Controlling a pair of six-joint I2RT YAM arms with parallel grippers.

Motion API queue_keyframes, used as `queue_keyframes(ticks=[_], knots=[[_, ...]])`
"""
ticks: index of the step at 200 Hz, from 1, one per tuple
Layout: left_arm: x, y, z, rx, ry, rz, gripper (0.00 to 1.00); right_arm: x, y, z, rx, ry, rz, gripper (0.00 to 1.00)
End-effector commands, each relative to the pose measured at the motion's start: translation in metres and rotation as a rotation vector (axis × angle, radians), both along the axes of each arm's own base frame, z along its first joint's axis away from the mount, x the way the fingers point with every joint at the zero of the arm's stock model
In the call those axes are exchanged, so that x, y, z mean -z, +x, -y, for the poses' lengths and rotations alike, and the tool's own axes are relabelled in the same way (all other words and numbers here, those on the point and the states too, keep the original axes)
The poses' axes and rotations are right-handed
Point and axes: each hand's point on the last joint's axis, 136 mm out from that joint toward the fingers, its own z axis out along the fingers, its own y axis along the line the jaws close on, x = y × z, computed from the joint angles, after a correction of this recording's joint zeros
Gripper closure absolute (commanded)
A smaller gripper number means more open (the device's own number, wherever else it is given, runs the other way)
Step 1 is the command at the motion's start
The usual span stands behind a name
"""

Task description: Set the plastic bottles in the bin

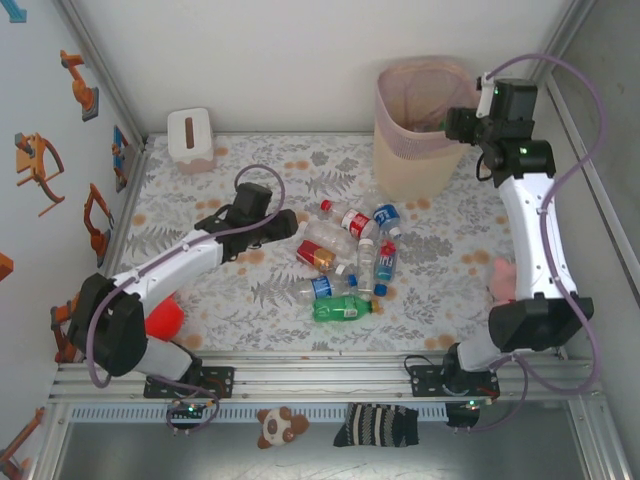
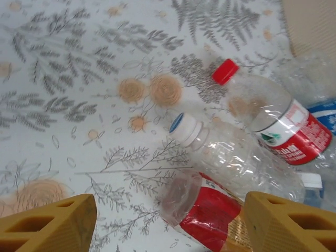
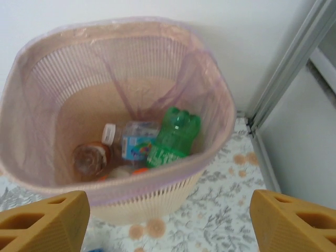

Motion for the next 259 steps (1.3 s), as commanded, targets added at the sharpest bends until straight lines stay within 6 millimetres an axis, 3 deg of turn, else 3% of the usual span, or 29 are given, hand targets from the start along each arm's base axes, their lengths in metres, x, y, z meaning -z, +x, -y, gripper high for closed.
queue_keyframes(ticks=[1, 32, 67, 108, 173, 259], knots=[[0.009, -0.010, -0.011, -0.197, 0.032, -0.133, 0.26, -0.007, -0.016, -0.001, 0.009, 0.062, 0.031, 0.22], [0.016, -0.011, 0.011, -0.277, -0.021, -0.175, 0.24, -0.002, -0.037, 0.001, 0.018, 0.066, 0.025, 0.22], [0.036, -0.016, 0.008, -0.434, 0.017, -0.300, 0.23, 0.004, -0.058, 0.009, 0.049, 0.038, 0.010, 0.22], [0.055, -0.014, 0.029, -0.477, -0.030, -0.404, 0.24, 0.007, -0.078, 0.018, 0.076, -0.016, 0.010, 0.22], [0.080, -0.016, 0.051, -0.477, -0.091, -0.517, 0.28, 0.008, -0.090, 0.023, 0.092, -0.048, 0.007, 0.22], [0.082, -0.033, 0.050, -0.516, -0.116, -0.569, 0.25, 0.006, -0.096, 0.023, 0.091, -0.050, 0.015, 0.22]])
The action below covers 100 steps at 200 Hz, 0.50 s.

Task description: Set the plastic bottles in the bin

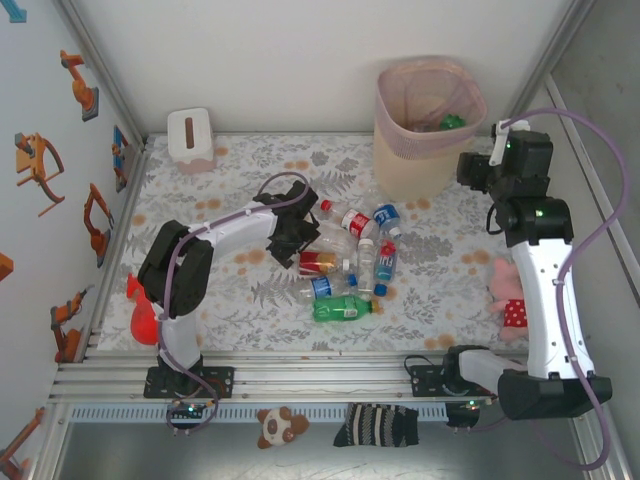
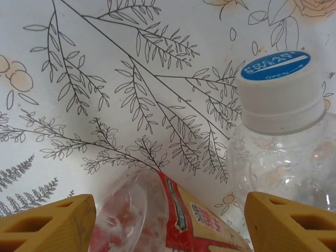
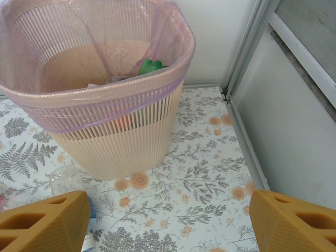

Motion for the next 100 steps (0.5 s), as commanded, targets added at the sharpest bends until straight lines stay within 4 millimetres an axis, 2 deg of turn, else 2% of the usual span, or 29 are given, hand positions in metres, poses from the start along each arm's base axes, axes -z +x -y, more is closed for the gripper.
queue_keyframes(ticks=[1, 75, 100], knots=[[-0.003, -0.011, -0.002, -0.037, -0.014, -0.034, 0.25, -0.006, -0.007, 0.005, 0.016, -0.017, 0.021, 0.22], [-0.020, -0.026, -0.021, -0.115, -0.013, -0.037, 0.21, -0.007, -0.010, 0.003, 0.009, -0.009, 0.024, 0.22], [-0.030, -0.031, -0.019, -0.167, -0.054, -0.055, 0.18, -0.010, -0.011, 0.000, -0.008, 0.006, 0.029, 0.22]])
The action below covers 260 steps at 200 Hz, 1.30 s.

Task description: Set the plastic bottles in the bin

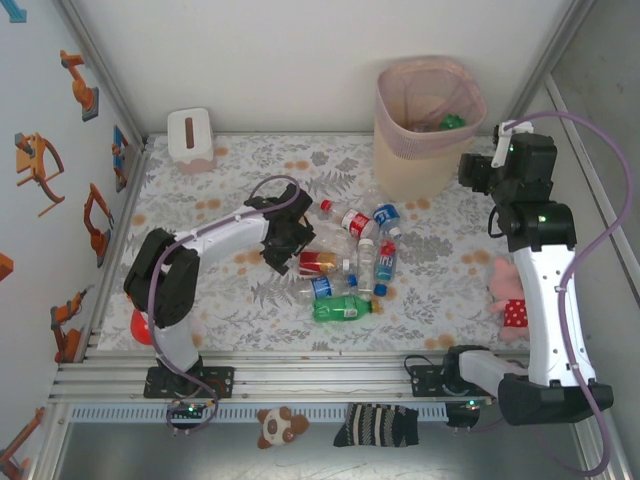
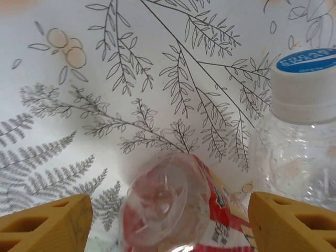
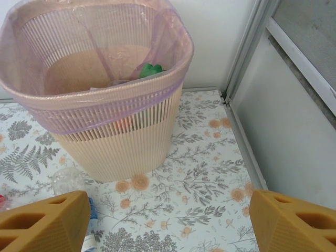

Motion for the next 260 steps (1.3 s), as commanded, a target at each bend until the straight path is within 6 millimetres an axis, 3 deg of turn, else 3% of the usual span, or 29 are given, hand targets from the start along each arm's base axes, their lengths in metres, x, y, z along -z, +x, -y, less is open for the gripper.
queue_keyframes(ticks=[1, 33, 78, 102, 161, 260], knots=[[-0.013, -0.012, -0.005, -0.082, -0.031, -0.039, 0.18, -0.005, -0.004, 0.000, -0.008, 0.005, 0.012, 0.22], [-0.022, -0.017, 0.008, -0.174, -0.124, -0.050, 0.18, -0.010, -0.009, -0.003, -0.019, 0.013, 0.027, 0.22], [-0.012, -0.025, 0.020, -0.334, -0.220, -0.107, 0.18, -0.012, -0.014, 0.000, -0.009, 0.001, 0.040, 0.22], [-0.012, -0.019, 0.023, -0.381, -0.240, -0.089, 0.19, -0.014, -0.016, 0.001, -0.007, -0.005, 0.048, 0.22], [-0.010, -0.009, 0.029, -0.426, -0.261, -0.083, 0.20, -0.021, -0.019, 0.002, -0.007, -0.015, 0.071, 0.22], [0.010, -0.013, 0.035, -0.441, -0.262, -0.132, 0.21, -0.026, -0.023, 0.004, 0.003, -0.024, 0.084, 0.22]])
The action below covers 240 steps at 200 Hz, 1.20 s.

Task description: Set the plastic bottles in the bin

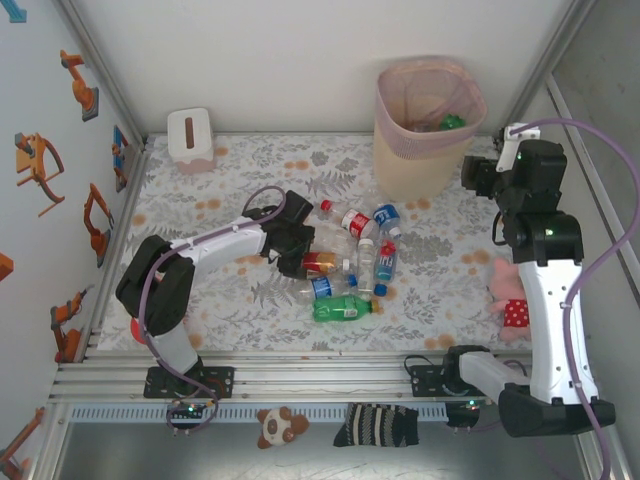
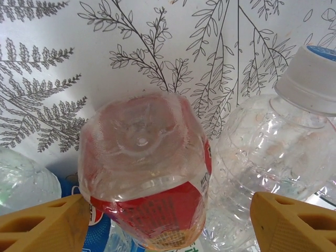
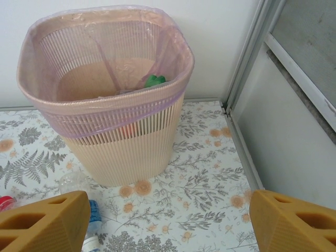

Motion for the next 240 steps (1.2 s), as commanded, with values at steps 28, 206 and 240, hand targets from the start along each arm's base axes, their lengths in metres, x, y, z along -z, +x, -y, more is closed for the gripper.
queue_keyframes(ticks=[28, 206, 240], knots=[[0.020, -0.005, 0.006, -0.015, -0.012, -0.056, 0.21, -0.008, -0.008, 0.007, 0.027, -0.022, 0.026, 0.22], [-0.005, 0.010, -0.015, -0.018, 0.016, 0.069, 0.45, -0.014, -0.015, 0.006, 0.025, -0.013, 0.046, 0.22], [-0.047, 0.023, -0.028, 0.047, 0.033, 0.228, 0.45, -0.017, -0.013, -0.002, -0.014, 0.029, 0.055, 0.22]])
